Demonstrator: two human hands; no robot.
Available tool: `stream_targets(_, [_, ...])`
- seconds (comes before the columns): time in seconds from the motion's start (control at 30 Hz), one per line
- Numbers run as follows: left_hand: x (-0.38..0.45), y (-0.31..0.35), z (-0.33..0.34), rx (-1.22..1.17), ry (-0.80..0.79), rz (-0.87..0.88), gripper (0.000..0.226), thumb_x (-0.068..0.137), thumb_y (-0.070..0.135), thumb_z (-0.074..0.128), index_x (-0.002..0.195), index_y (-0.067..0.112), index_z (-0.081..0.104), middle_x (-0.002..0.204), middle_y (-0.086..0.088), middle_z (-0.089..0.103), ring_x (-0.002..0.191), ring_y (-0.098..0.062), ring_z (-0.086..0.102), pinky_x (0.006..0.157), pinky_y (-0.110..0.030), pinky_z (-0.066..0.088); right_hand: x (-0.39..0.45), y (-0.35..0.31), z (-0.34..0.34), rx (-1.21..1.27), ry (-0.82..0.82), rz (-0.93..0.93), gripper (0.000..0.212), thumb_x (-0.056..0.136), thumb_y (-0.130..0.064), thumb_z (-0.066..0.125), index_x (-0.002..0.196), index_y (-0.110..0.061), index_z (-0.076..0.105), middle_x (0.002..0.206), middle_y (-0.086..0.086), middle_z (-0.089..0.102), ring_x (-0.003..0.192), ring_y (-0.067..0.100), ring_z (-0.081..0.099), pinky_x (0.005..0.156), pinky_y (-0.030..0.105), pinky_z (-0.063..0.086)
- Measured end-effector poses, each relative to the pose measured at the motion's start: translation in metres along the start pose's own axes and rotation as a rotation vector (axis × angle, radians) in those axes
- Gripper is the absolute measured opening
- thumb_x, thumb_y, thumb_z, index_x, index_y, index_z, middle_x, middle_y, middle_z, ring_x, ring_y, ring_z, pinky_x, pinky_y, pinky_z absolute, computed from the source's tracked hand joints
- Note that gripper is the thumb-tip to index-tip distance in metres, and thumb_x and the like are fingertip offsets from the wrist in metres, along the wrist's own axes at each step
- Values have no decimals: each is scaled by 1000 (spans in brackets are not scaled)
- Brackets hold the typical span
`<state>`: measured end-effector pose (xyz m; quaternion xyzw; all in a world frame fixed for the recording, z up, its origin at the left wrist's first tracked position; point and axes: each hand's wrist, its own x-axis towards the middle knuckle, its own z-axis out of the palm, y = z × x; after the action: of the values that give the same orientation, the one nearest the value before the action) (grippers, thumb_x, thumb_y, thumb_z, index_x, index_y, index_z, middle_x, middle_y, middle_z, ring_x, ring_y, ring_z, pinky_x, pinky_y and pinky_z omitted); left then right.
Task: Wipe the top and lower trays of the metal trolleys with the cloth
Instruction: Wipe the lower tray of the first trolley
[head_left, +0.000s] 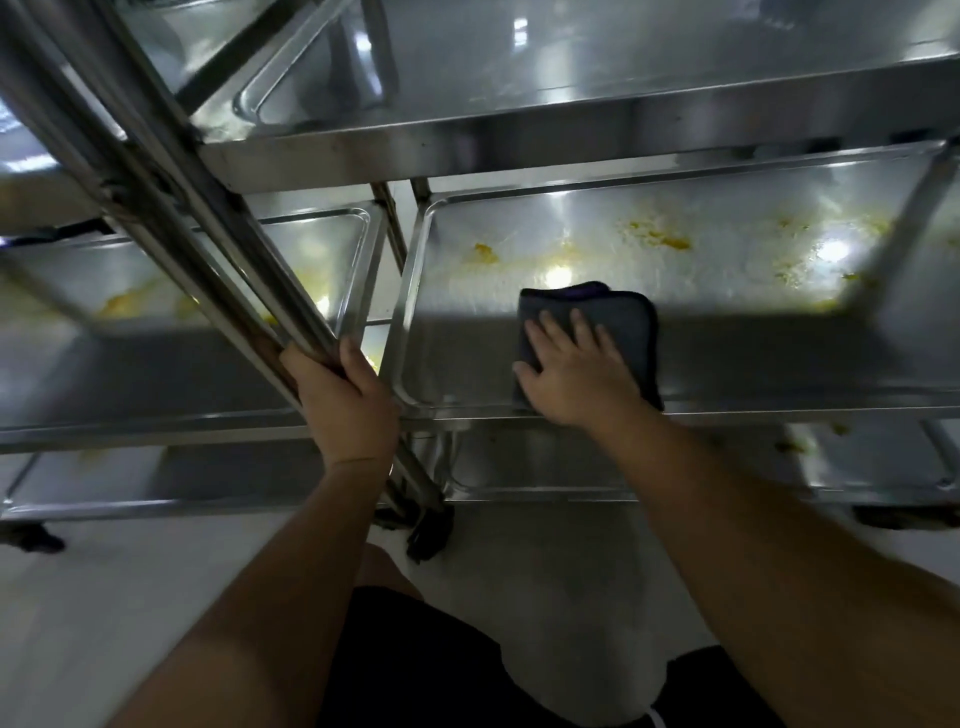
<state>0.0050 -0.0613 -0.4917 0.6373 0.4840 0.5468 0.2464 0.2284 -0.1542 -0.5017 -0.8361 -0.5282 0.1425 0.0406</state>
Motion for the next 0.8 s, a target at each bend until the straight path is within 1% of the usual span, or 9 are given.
stream_targets(0.07, [1, -2, -2, 3, -12, -2, 22, 107, 44, 44, 121, 34, 31, 99, 6, 57, 89, 5, 63, 71, -7, 47, 14, -26, 2, -7, -41, -78, 73, 102, -65, 14, 165, -33, -1, 172, -11, -12, 159, 24, -13, 127, 47, -8])
stream_targets(0.1, [2, -4, -2, 3, -24, -7, 22, 106, 46, 44, 122, 37, 31, 100, 0, 60, 88, -2, 65, 74, -17, 51, 19, -28, 1, -8, -52, -105, 73, 102, -66, 14, 165, -34, -2, 172, -12, -12, 158, 23, -13, 127, 46, -8])
stream_targets(0.17, [3, -7, -4, 6, -41, -17, 23, 105, 48, 45, 122, 45, 29, 103, -3, 63, 88, -10, 68, 74, -28, 56, 23, -18, -2, -18, -50, -152, 73, 101, -68, 15, 165, -36, 0, 172, -14, -9, 159, 19, -11, 127, 44, -7])
stream_targets(0.27, [4, -11, -3, 30, -10, 9, 18, 105, 49, 45, 117, 46, 31, 92, 7, 63, 78, -4, 69, 69, -27, 57, 24, 32, -12, -38, 31, -143, 74, 99, -70, 18, 165, -36, 10, 173, -13, 2, 160, 20, -1, 127, 48, 0])
stream_targets(0.4, [5, -16, -3, 26, -5, 2, 23, 104, 53, 44, 118, 38, 34, 89, 11, 62, 78, -5, 69, 70, -31, 58, 20, 156, -35, -61, 122, 72, 73, 100, -70, 21, 163, -33, 17, 173, -7, 11, 159, 27, 10, 125, 55, 10])
stream_targets(0.53, [4, -14, 0, -7, -3, -9, 33, 103, 53, 43, 124, 29, 37, 91, 9, 64, 81, -3, 69, 69, -16, 54, -6, 257, -51, -40, 74, 343, 80, 97, -75, 11, 165, -34, 9, 173, -10, 1, 160, 24, 2, 127, 55, 5])
stream_targets(0.6, [2, -10, 0, -5, 1, -35, 34, 102, 54, 42, 125, 30, 36, 97, 5, 65, 86, -6, 70, 73, -16, 55, -12, 255, -53, -7, 48, 389, 77, 99, -73, 11, 165, -34, 6, 173, -11, -3, 160, 25, -2, 127, 55, 3])
stream_targets(0.7, [-1, -1, 3, 11, 36, -85, 36, 104, 50, 43, 129, 25, 38, 112, -8, 66, 98, -19, 70, 88, -39, 60, -16, 206, -45, 66, 73, 417, 80, 96, -72, 11, 165, -33, 4, 173, -9, -5, 159, 28, -5, 127, 54, 0])
stream_targets(0.8, [-4, 9, 4, 44, 56, -128, 34, 105, 46, 44, 132, 25, 38, 118, -7, 65, 102, -22, 70, 94, -48, 60, -17, 126, -27, 53, 47, 279, 82, 95, -71, 14, 165, -30, 3, 174, -7, -6, 159, 29, -7, 127, 54, -3])
